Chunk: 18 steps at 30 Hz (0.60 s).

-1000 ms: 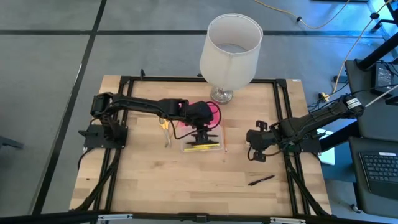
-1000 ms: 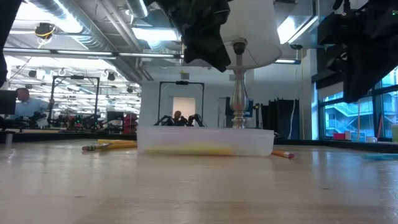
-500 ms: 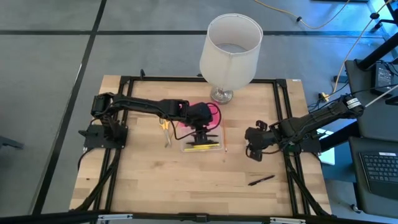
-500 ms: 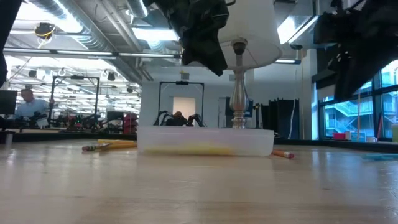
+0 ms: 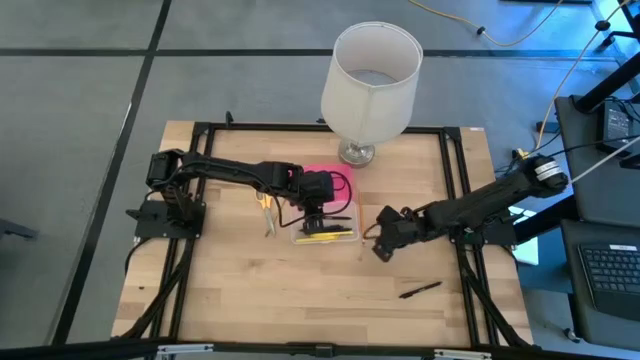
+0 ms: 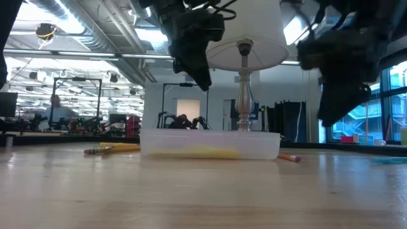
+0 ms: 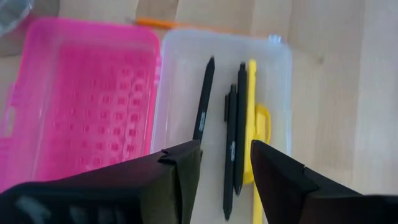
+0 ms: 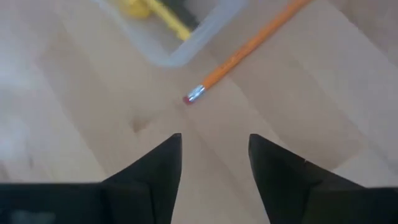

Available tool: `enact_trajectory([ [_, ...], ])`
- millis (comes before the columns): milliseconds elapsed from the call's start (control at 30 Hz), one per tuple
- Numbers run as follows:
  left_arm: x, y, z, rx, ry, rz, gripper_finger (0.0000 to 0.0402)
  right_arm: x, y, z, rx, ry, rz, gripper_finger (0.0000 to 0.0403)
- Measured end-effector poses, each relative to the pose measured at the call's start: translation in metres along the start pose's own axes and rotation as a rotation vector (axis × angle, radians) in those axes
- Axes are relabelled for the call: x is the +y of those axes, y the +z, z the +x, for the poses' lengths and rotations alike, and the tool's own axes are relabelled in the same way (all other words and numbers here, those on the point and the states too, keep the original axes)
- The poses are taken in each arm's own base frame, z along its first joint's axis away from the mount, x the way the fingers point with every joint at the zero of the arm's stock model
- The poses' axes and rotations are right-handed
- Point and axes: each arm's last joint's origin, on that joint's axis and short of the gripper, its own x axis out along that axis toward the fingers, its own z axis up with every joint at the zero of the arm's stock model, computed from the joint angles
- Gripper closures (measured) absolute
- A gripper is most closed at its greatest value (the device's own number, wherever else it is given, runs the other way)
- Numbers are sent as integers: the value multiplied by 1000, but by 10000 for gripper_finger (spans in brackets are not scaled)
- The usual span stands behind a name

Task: Pick & place school supplies into a supply box
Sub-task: Put the orange pencil into the supply box

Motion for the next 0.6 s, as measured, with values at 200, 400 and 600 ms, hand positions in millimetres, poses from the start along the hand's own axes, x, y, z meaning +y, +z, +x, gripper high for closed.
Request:
enact_trajectory([
  [200, 2, -9, 0, 86, 15, 1, 271, 2, 7, 17, -19, 4, 181, 236],
  [400, 3, -16, -6, 145, 28, -1, 272, 7, 7, 32, -21, 11, 204, 248],
  [600, 5, -15, -29, 102, 62, 31, 272, 12, 9, 45, -6, -21, 204, 250],
])
